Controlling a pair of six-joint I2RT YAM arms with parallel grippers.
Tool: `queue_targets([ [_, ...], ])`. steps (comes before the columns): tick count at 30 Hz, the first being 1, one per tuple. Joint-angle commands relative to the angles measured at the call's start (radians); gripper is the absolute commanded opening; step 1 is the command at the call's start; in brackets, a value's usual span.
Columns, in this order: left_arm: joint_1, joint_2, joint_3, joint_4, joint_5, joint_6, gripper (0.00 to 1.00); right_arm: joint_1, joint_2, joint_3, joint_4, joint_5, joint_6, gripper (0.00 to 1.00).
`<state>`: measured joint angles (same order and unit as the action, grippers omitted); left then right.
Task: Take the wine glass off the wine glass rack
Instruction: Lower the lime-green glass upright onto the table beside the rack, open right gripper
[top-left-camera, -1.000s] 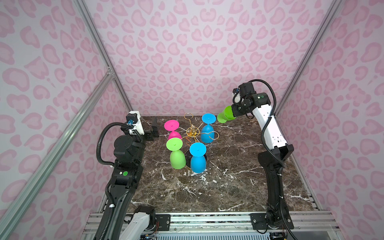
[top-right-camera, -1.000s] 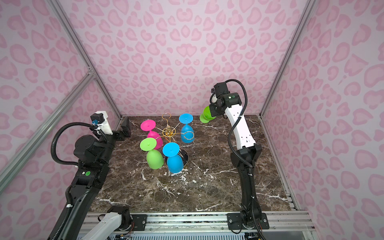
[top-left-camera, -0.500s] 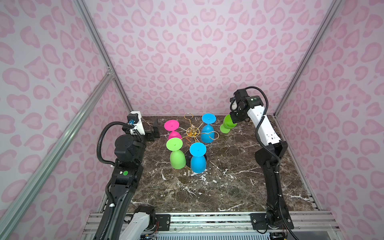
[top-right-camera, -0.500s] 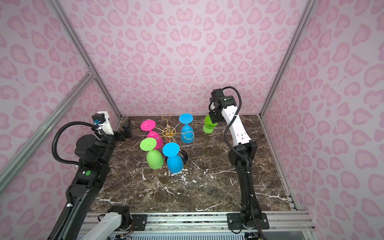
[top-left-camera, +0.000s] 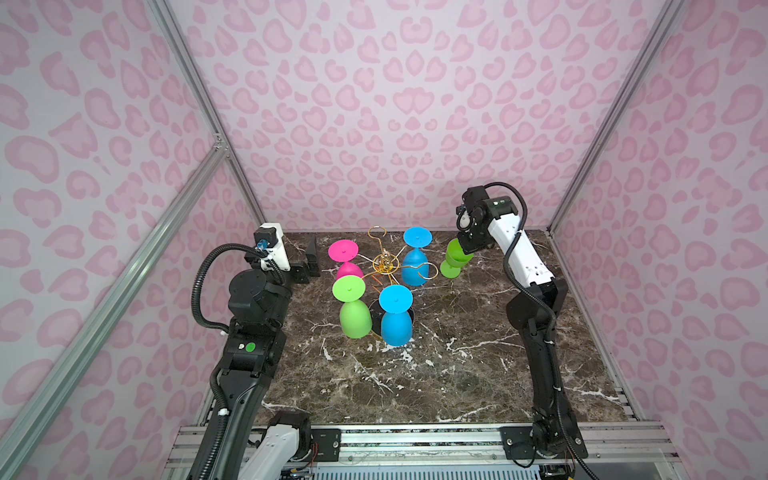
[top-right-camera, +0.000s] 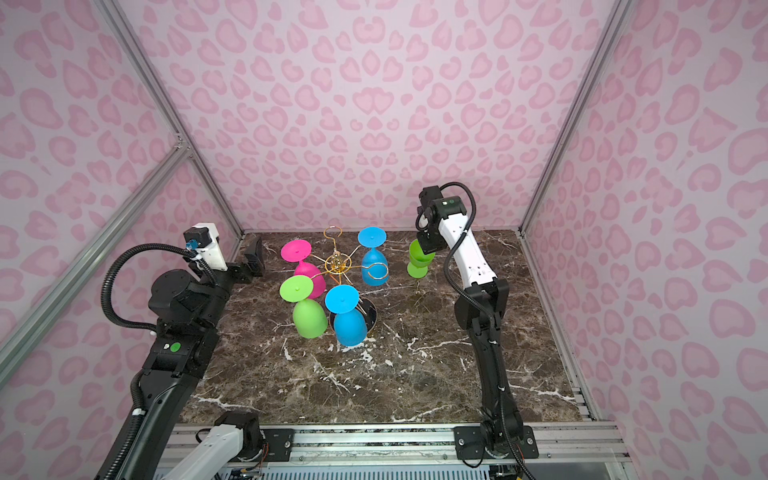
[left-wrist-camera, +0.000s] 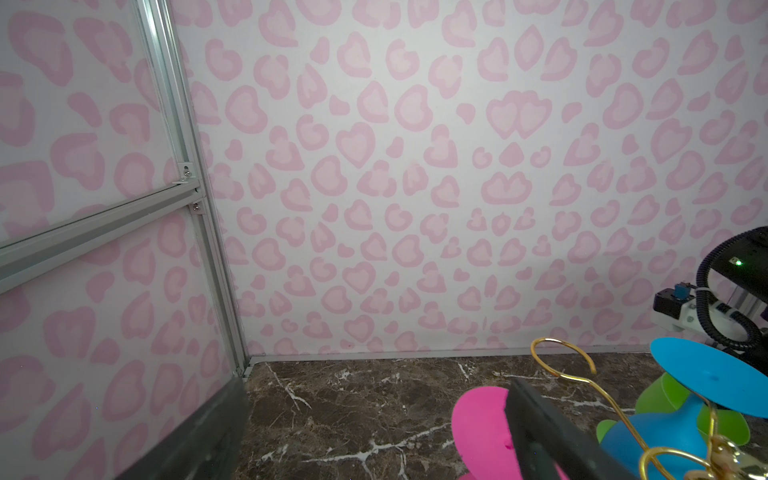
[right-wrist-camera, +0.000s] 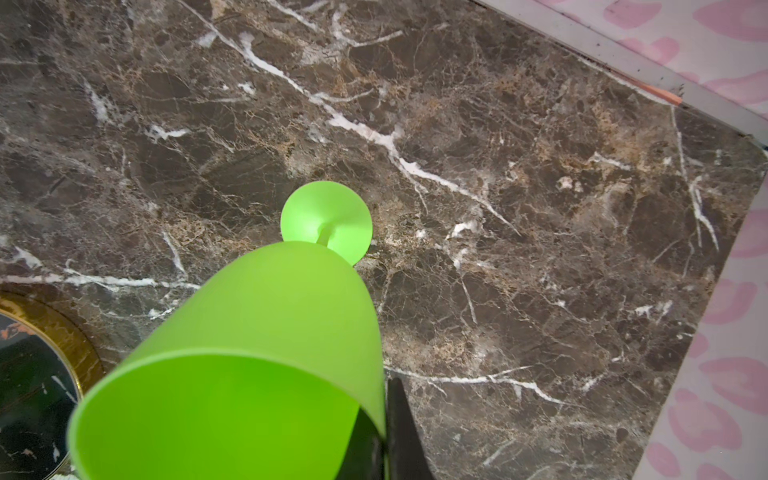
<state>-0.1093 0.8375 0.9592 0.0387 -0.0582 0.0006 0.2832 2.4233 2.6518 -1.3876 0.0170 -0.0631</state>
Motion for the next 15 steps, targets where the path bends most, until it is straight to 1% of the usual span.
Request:
queue_targets([
  [1,0.000,0.000,0.010,0.000,0.011,-0.009,0.97,0.001,0.017,-0.008,-0.010,0.000,-0.004,0.00],
  [9,0.000,0.003,0.010,-0.002,0.015,-0.016,0.97,-0.006,0.028,-0.002,-0.004,-0.012,-0.003,0.00],
  [15,0.001,0.005,0.007,-0.002,0.019,-0.019,0.97,-0.008,0.028,0.002,0.002,-0.031,0.000,0.12],
])
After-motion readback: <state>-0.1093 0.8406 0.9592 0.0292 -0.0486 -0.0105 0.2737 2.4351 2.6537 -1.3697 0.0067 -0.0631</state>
